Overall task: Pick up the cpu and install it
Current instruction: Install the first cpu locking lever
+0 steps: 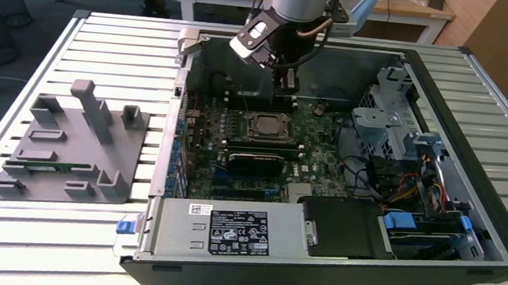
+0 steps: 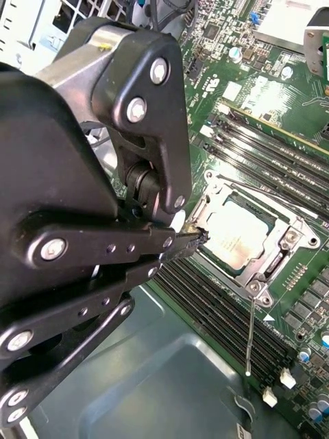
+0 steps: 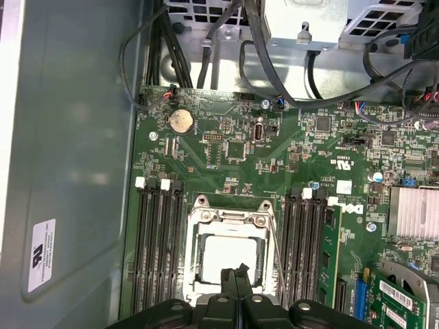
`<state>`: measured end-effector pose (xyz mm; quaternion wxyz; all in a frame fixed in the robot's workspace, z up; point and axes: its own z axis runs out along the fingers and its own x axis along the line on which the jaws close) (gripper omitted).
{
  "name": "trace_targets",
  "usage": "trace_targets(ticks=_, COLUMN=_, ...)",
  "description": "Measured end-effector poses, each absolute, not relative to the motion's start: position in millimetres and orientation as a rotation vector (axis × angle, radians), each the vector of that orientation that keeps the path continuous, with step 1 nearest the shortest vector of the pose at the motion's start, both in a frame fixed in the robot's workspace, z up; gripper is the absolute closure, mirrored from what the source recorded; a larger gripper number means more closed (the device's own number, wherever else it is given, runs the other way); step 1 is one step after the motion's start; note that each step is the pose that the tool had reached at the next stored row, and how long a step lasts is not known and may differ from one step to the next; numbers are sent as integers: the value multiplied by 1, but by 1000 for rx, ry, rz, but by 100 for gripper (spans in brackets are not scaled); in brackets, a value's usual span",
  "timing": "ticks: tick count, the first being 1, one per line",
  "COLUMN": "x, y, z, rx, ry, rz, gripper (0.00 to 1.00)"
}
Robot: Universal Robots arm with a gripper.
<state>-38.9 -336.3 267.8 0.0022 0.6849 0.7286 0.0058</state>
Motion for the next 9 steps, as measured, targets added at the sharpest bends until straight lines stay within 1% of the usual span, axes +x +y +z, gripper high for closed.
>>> trace_targets(ticks=9, x=-39, y=-336, z=268, rx=2149, ry=2285, rz=18, gripper=89)
